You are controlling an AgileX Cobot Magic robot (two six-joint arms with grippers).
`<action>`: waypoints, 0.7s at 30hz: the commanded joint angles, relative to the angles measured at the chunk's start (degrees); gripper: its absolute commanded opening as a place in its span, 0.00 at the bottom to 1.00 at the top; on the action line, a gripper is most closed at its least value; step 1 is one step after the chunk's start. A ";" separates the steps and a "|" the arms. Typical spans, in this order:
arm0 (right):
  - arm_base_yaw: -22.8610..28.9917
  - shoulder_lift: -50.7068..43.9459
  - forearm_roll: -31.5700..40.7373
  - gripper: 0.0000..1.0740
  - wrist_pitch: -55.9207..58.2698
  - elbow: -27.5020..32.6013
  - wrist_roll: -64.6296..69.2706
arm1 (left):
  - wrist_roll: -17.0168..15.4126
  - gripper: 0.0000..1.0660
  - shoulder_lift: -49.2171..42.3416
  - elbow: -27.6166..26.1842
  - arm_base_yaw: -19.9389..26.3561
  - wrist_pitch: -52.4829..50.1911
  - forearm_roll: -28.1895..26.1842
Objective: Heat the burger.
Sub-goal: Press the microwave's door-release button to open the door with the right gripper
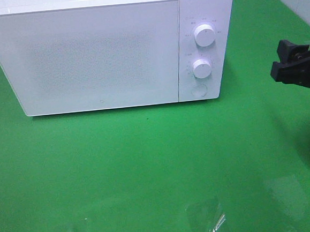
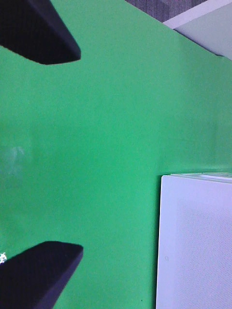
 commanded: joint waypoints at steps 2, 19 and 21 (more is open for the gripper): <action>5.56 3.27 5.61 0.71 -6.19 0.11 -0.97 | 0.11 0.85 -1.20 0.06 -0.06 -0.97 -0.17; 20.80 17.76 17.19 0.71 -12.66 -6.42 -1.38 | 0.11 0.85 -1.20 0.06 -0.06 -0.97 -0.17; 20.80 18.91 17.19 0.71 -12.66 -7.79 -1.43 | 0.11 0.85 -1.20 0.06 -0.06 -0.97 -0.17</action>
